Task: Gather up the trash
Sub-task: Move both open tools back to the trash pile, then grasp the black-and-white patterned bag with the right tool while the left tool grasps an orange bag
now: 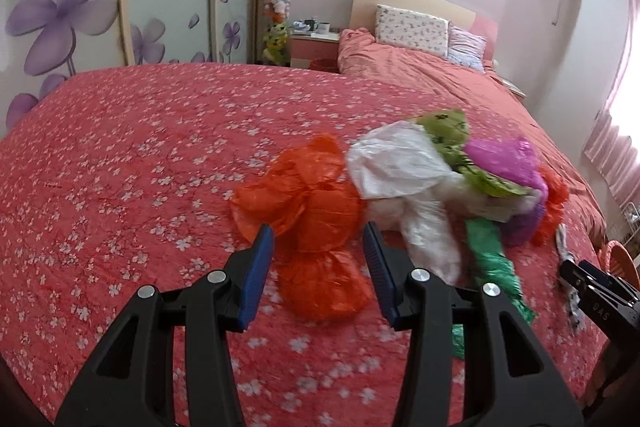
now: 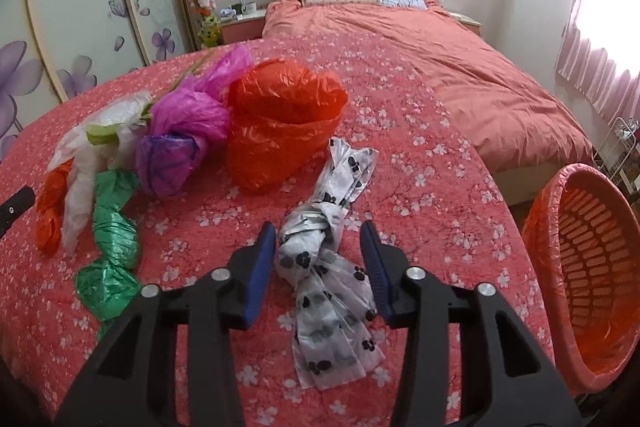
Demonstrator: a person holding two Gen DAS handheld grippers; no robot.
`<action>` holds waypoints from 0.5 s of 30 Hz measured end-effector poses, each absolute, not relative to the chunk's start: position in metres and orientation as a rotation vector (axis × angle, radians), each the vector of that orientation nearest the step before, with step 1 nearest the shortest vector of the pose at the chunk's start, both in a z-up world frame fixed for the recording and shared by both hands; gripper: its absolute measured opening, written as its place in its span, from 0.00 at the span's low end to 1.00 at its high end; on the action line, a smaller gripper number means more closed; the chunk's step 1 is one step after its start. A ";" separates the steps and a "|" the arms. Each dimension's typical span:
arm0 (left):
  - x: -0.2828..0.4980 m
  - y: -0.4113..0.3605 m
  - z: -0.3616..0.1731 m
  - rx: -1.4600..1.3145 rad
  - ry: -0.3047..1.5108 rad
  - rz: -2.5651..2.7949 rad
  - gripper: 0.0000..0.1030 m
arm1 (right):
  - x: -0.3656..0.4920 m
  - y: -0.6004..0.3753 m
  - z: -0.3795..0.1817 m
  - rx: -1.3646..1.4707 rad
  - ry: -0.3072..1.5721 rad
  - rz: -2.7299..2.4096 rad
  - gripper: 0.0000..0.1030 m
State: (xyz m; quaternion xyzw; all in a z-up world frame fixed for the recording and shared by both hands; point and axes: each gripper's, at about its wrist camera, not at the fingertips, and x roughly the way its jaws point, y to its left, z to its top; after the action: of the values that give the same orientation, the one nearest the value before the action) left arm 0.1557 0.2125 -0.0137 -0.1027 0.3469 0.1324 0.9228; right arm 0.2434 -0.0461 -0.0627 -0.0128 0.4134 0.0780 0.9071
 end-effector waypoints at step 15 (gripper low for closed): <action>0.190 0.215 -0.035 -0.206 0.812 0.271 0.46 | 0.250 -0.055 -0.068 0.017 0.886 0.170 0.18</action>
State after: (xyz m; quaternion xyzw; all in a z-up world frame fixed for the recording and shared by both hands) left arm 0.1905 0.2154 -0.0350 -0.0996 0.3931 0.1313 0.9046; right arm 0.2495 -0.0551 -0.0685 0.0083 0.4283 0.0820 0.8999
